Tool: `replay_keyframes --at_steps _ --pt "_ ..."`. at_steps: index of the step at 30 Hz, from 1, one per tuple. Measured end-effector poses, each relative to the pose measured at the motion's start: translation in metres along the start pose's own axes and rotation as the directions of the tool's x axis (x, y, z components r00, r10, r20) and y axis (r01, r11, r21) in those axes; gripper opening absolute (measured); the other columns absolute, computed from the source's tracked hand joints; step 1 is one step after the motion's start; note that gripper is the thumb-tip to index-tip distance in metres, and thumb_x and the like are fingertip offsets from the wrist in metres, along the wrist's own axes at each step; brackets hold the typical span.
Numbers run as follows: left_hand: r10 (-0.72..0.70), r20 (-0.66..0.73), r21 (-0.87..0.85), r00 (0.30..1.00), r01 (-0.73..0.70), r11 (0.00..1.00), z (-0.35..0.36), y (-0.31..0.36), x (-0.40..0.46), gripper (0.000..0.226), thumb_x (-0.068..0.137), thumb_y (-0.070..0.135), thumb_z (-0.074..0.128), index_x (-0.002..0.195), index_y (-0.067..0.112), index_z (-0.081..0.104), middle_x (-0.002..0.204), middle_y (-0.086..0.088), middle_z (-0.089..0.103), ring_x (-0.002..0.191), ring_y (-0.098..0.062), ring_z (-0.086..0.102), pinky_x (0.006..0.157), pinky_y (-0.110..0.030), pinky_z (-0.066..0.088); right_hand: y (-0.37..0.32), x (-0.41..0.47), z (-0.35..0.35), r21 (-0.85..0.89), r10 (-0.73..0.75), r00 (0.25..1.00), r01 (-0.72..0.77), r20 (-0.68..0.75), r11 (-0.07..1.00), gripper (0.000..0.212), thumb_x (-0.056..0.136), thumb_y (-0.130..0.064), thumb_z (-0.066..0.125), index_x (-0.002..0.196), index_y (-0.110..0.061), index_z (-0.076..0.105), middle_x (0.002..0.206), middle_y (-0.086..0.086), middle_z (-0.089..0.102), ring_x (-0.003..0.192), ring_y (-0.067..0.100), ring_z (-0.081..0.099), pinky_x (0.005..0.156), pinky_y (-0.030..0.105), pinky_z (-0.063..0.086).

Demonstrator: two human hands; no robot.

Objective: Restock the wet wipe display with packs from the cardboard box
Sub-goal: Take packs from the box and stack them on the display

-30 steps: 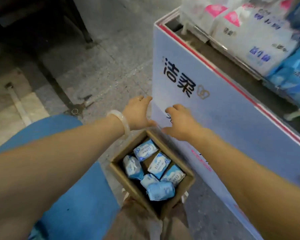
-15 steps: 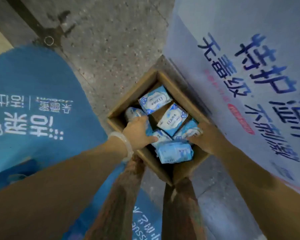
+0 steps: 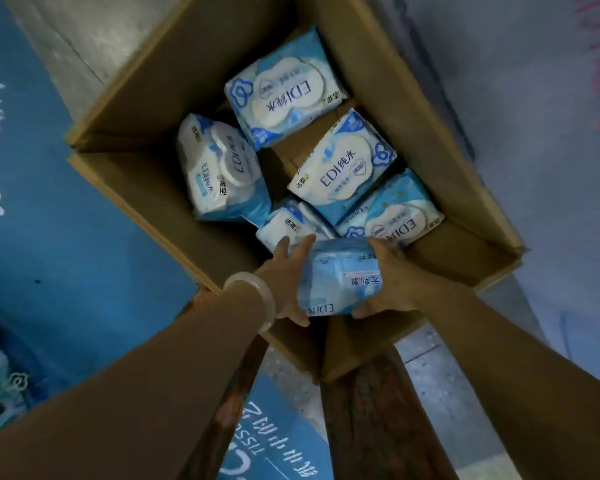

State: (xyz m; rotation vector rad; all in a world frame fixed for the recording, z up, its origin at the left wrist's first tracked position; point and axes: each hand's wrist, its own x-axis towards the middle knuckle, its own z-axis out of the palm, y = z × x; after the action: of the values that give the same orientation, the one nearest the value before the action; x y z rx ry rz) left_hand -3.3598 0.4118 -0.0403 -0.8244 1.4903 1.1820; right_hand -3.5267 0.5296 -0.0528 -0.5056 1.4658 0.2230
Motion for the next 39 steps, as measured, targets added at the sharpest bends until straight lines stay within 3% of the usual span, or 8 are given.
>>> replay_keyframes --at_steps 4,9,19,24,27,30,34,39 --pt "0.027 -0.088 -0.064 0.996 -0.033 0.997 0.008 -0.002 0.009 0.124 0.059 0.018 0.087 0.148 0.036 0.002 0.154 -0.003 0.009 0.137 -0.033 0.033 0.106 -0.044 0.042 0.004 0.016 0.009 0.114 -0.023 0.998 0.029 -0.053 0.993 0.127 0.051 -0.03 0.091 0.145 -0.035 0.006 0.144 0.008 0.03 0.127 0.026 0.043 0.105 0.047 0.042" --pt "0.064 -0.121 -0.084 0.991 -0.075 0.994 0.002 -0.003 0.009 0.108 0.06 0.017 0.086 0.142 0.032 0.018 0.146 -0.001 0.022 0.125 -0.029 0.044 0.096 -0.037 0.048 -0.002 0.009 0.003 0.064 -0.061 0.99 0.069 -0.125 0.996 0.104 0.063 -0.018 0.087 0.143 -0.02 0.021 0.135 0.011 0.036 0.118 0.026 0.047 0.1 0.039 0.046" --pt "0.037 -0.181 -0.265 0.983 -0.085 0.96 -0.038 -0.003 0.01 0.101 0.059 0.02 0.088 0.138 0.029 0.026 0.123 0.006 0.04 0.112 -0.013 0.043 0.088 -0.024 0.036 -0.016 0.004 -0.04 0.404 0.013 0.981 0.066 -0.191 0.912 0.075 0.074 -0.023 0.079 0.136 -0.023 0.037 0.122 0.0 0.04 0.104 0.017 0.048 0.073 0.033 0.051" --pt "-0.141 -0.431 -0.672 0.891 -0.212 0.71 -0.058 -0.015 0.026 0.073 0.074 0.025 0.079 0.135 0.014 0.04 0.124 -0.006 0.051 0.113 -0.018 0.053 0.095 -0.033 0.048 -0.02 -0.003 -0.074 0.706 -0.023 0.971 0.188 -0.237 0.683 0.078 0.077 -0.01 0.073 0.143 -0.02 0.032 0.134 0.0 0.04 0.102 0.009 0.055 0.08 0.032 0.055" --pt "-0.161 -0.374 -0.777 0.913 -0.214 0.593 -0.065 -0.008 0.039 0.092 0.067 0.042 0.08 0.142 0.011 0.036 0.133 -0.004 0.055 0.117 -0.019 0.057 0.097 -0.033 0.049 -0.025 0.008 -0.077 0.623 -0.111 0.962 0.248 -0.25 0.742 0.092 0.075 -0.007 0.075 0.148 -0.015 0.02 0.137 -0.003 0.041 0.116 0.009 0.051 0.093 0.028 0.049" --pt "-0.144 -0.347 -0.738 0.927 -0.175 0.652 -0.065 -0.006 0.044 0.108 0.057 0.036 0.088 0.143 0.009 0.029 0.132 0.0 0.056 0.116 -0.017 0.057 0.099 -0.036 0.049 -0.031 0.021 -0.075 0.579 -0.054 0.962 0.207 -0.269 0.789 0.107 0.063 -0.019 0.086 0.149 -0.017 0.022 0.148 0.0 0.04 0.131 0.018 0.045 0.107 0.043 0.043" --pt "-0.136 -0.305 -0.766 0.943 -0.158 0.623 -0.059 -0.011 0.05 0.078 0.052 0.028 0.09 0.119 0.012 0.055 0.114 -0.004 0.069 0.094 -0.01 0.068 0.078 -0.026 0.058 -0.024 0.035 -0.071 0.554 0.002 0.97 0.137 -0.243 0.821 0.121 0.03 -0.051 0.09 0.135 -0.014 0.043 0.13 0.001 0.059 0.118 0.019 0.057 0.102 0.044 0.047" --pt "-0.096 -0.193 -0.801 0.976 -0.101 0.59 -0.064 -0.017 0.058 0.113 0.021 0.051 0.094 0.121 0.012 0.057 0.113 -0.003 0.071 0.101 -0.02 0.07 0.088 -0.04 0.056 -0.026 0.042 -0.05 0.673 0.001 0.995 0.065 -0.097 0.737 0.077 0.056 -0.033 0.087 0.125 -0.017 0.059 0.118 0.002 0.068 0.105 0.018 0.065 0.089 0.038 0.056"
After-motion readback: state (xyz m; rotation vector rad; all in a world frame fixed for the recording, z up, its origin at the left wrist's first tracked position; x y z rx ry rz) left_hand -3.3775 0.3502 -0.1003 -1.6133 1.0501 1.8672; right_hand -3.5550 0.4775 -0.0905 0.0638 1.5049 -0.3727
